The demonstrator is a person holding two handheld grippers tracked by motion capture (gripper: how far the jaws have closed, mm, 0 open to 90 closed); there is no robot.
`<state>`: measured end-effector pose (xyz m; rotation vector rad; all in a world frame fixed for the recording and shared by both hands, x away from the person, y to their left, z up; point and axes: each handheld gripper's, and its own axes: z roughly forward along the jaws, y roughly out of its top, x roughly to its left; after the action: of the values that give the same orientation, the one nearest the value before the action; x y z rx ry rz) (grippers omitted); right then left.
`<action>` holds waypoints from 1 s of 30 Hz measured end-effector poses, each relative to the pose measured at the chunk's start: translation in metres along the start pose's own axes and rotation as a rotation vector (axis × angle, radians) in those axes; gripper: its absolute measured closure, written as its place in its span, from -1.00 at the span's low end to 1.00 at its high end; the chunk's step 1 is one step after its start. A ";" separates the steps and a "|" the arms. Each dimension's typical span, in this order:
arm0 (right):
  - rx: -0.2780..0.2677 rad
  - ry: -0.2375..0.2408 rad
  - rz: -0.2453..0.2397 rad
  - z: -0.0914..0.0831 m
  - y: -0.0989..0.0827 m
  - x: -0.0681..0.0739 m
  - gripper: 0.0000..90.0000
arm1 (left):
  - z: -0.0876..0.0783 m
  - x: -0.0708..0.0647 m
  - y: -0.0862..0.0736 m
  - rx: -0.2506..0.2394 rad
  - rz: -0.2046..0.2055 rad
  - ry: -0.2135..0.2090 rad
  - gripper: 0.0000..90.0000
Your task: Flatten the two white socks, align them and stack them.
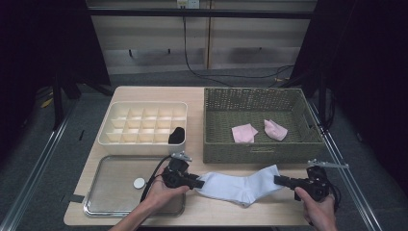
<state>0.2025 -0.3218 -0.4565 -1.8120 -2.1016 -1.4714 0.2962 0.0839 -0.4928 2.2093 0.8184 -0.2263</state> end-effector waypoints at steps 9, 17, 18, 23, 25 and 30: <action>0.001 0.026 -0.003 0.005 0.004 0.012 0.87 | 0.001 0.000 0.002 -0.013 -0.037 -0.034 0.58; 0.014 0.041 -0.024 0.016 0.009 0.024 0.87 | 0.002 0.000 0.003 -0.017 -0.039 -0.049 0.66; 0.012 0.046 -0.028 0.017 0.010 0.026 0.87 | 0.002 0.000 0.004 -0.017 -0.038 -0.050 0.66; 0.018 0.060 -0.052 0.024 0.012 0.037 0.87 | 0.003 -0.001 0.005 -0.019 -0.035 -0.050 0.67; 0.025 0.063 -0.058 0.028 0.013 0.040 0.88 | 0.003 -0.001 0.005 -0.017 -0.035 -0.047 0.67; 0.034 0.067 -0.065 0.034 0.015 0.046 0.88 | -0.007 0.002 0.008 -0.046 -0.041 -0.077 0.63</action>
<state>0.2174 -0.2664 -0.4414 -1.6745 -2.1589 -1.4787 0.3024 0.0858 -0.4842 2.1289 0.8190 -0.3070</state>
